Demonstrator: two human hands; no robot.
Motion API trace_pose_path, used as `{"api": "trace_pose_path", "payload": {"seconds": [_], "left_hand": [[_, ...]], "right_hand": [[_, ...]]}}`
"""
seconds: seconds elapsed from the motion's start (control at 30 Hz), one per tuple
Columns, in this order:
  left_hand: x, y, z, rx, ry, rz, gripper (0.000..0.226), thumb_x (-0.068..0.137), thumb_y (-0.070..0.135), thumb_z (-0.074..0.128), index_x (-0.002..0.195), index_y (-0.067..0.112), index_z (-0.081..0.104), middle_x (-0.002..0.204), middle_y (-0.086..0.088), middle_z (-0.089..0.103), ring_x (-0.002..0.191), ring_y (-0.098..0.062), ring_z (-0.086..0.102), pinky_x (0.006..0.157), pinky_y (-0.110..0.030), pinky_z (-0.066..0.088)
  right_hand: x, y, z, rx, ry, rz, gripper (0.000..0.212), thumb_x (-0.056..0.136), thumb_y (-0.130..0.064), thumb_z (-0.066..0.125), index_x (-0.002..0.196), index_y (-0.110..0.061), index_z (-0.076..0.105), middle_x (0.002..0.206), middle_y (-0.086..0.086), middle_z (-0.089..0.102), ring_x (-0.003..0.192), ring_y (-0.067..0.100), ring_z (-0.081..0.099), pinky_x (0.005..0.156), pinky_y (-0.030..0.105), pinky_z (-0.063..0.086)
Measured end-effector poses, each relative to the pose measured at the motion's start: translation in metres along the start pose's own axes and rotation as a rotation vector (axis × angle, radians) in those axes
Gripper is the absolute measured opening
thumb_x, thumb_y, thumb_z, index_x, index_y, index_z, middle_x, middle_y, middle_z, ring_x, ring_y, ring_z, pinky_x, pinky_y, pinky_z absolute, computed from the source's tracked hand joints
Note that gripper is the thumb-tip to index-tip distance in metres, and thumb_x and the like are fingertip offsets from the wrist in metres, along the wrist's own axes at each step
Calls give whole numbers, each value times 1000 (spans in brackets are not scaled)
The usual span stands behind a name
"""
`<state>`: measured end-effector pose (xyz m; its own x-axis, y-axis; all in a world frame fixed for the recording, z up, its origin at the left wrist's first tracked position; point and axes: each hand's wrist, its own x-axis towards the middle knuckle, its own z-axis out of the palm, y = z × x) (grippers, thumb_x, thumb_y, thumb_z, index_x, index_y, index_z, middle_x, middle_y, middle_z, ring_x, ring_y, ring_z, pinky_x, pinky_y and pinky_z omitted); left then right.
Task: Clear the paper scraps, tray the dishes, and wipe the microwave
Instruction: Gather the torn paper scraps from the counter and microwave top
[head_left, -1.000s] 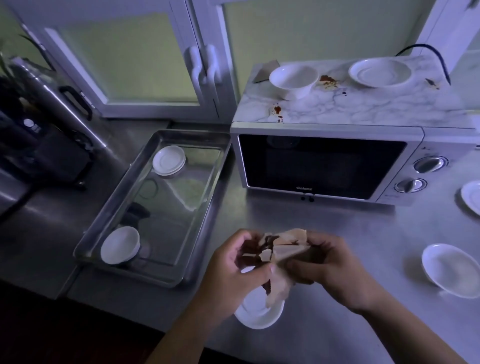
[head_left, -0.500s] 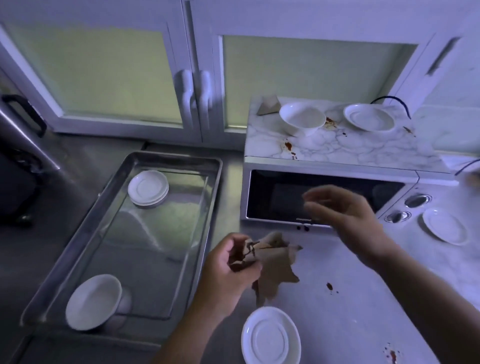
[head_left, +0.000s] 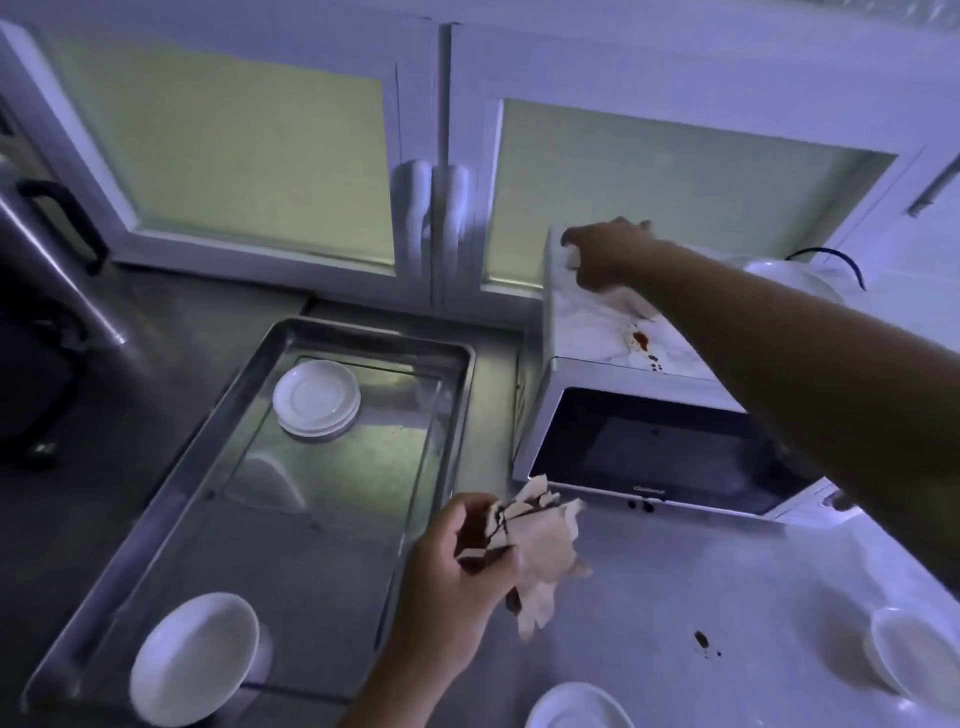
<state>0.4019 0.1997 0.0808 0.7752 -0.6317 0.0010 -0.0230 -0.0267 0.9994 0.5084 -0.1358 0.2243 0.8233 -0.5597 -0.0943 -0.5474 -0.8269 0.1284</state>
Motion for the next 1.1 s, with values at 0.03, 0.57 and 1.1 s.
{"api": "trace_pose_path", "payload": {"seconds": [0.03,0.57,1.1], "left_hand": [[0,-1,-5,-3,9,-7,34,72,14,70,97,38,66,85,3,74,76,-14,70,68,-24,55],[0,-9,-44,-48,93,-9,31,70,13,71,92,34,68,83,2,74,74,-13,69,65,-22,52],[-20,-26,-24,-246,-106,-137,32,58,26,78,87,25,67,80,1,67,76,-14,63,63,-35,56]], "right_hand": [[18,2,5,-44,-61,53,65,93,-11,51,152,-31,32,155,10,41,141,37,36,116,63,14],[18,-46,28,-84,-21,60,36,95,-22,47,127,-7,54,127,14,51,121,33,52,116,53,22],[-341,-63,117,1790,105,235,34,58,-26,89,86,-14,74,83,11,71,73,22,66,63,29,52]]}}
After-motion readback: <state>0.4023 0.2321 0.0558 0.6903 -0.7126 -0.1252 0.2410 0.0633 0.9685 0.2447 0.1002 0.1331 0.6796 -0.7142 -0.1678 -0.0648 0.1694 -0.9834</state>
